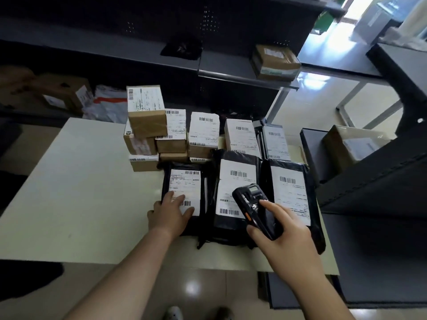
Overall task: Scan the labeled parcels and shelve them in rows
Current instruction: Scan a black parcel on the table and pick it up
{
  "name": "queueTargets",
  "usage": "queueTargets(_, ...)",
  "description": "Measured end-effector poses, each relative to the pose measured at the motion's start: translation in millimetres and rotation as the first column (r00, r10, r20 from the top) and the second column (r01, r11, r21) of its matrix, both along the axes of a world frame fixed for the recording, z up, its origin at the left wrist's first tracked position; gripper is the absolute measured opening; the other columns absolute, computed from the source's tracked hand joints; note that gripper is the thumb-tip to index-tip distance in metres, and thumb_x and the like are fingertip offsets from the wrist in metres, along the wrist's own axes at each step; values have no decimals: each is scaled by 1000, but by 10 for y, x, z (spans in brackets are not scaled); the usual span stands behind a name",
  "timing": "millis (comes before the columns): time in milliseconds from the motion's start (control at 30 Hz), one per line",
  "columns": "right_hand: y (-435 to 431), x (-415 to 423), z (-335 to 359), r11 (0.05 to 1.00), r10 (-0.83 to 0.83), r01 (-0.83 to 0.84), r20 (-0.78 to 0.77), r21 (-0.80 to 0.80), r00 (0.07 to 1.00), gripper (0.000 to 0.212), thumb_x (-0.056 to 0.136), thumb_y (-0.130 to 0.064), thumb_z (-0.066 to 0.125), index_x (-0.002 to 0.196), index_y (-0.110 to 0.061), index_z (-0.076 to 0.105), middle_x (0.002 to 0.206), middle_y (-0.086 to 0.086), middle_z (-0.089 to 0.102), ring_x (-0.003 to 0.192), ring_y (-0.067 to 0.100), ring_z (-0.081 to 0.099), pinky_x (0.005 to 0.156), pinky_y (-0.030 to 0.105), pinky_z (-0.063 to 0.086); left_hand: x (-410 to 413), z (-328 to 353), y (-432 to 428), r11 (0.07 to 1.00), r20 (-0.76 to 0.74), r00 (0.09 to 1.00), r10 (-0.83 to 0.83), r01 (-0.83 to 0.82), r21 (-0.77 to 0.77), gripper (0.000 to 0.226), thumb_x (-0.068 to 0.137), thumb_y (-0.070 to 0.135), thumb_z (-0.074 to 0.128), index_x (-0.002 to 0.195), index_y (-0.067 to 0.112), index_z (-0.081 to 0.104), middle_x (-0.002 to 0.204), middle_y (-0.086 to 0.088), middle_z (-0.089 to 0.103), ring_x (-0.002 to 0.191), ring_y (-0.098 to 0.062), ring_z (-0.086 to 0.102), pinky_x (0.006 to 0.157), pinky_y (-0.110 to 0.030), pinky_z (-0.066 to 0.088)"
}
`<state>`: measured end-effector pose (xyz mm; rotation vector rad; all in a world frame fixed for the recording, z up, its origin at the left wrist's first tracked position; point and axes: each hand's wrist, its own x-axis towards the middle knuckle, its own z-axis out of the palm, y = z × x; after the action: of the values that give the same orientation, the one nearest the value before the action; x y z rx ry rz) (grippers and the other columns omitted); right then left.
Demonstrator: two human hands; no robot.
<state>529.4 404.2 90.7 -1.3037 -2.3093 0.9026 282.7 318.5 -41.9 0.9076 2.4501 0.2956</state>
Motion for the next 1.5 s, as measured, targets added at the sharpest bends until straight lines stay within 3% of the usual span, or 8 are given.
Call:
queueTargets(200, -33, -122, -74, 1000, -7, 7, -9, 14, 1000, 55, 73, -47, 75, 125, -45, 59, 122, -26, 53, 110, -4, 50, 88, 15, 40, 67, -57, 226, 995, -48, 994, 94, -93, 27, 63, 81, 67, 60, 129, 28, 49, 144, -2, 25, 117, -32, 40, 84, -39, 38)
queueTargets(367, -59, -140, -113, 1000, -2, 2, 14, -5, 1000, 54, 74, -48, 74, 126, -45, 58, 127, -22, 53, 112, -3, 47, 92, 21, 42, 86, -129, 297, 996, -106, 990, 92, -92, 6, 73, 75, 65, 67, 130, 25, 43, 141, -4, 23, 112, -33, 42, 78, -38, 39)
queueTargets(467, -79, -143, -116, 1000, -3, 3, 20, -7, 1000, 54, 75, -47, 75, 126, -45, 58, 126, -24, 53, 109, -6, 46, 85, 12, 37, 25, -150, 219, 997, -122, 989, 80, -79, 13, 70, 75, 62, 68, 129, 26, 44, 141, -3, 25, 110, -32, 42, 77, -37, 38)
queueTargets(600, -86, -161, -90, 1000, -9, 9, 9, -10, 1000, 54, 74, -46, 76, 125, -44, 59, 123, -27, 53, 105, -8, 48, 82, 10, 37, -60, -174, 61, 994, -141, 984, 108, -108, 8, 66, 75, 60, 68, 127, 26, 46, 143, -3, 24, 111, -34, 40, 78, -39, 35)
queueTargets(800, -91, -192, -49, 1000, 1, -1, 2, -2, 1000, 53, 75, -43, 77, 125, -42, 60, 119, -30, 53, 106, -6, 50, 82, 12, 38, -58, -202, -13, 995, -128, 987, 96, -94, 27, 71, 74, 58, 70, 131, 28, 42, 147, -3, 19, 113, -35, 40, 87, -42, 43)
queueTargets(1067, -100, -223, 33, 1000, -1, 1, -11, 6, 1000, 55, 74, -41, 79, 126, -37, 61, 115, -28, 54, 101, -4, 51, 80, 11, 37, -62, -29, -347, 974, -65, 981, 184, -173, 146, 77, 70, 51, 73, 138, 30, 45, 148, 0, 24, 123, -31, 35, 101, -44, 37)
queueTargets(1300, -86, -234, 422, 999, 8, -8, -10, 39, 1000, 54, 75, -48, 76, 125, -45, 58, 125, -20, 56, 108, 7, 56, 85, 29, 48, 86, 649, -343, 896, -204, 954, 219, -114, 428, 67, 67, 46, 75, 130, 28, 57, 142, 1, 34, 123, -28, 36, 99, -44, 36)
queueTargets(1500, 31, -179, 1108, 994, 24, -27, 25, 106, 999, 53, 79, -49, 73, 128, -46, 56, 114, -20, 52, 97, 6, 49, 80, 27, 42, 109, 1451, -123, 827, -347, 912, 221, 13, 562, 65, 69, 48, 73, 130, 28, 57, 144, 0, 32, 130, -29, 31, 105, -50, 35)
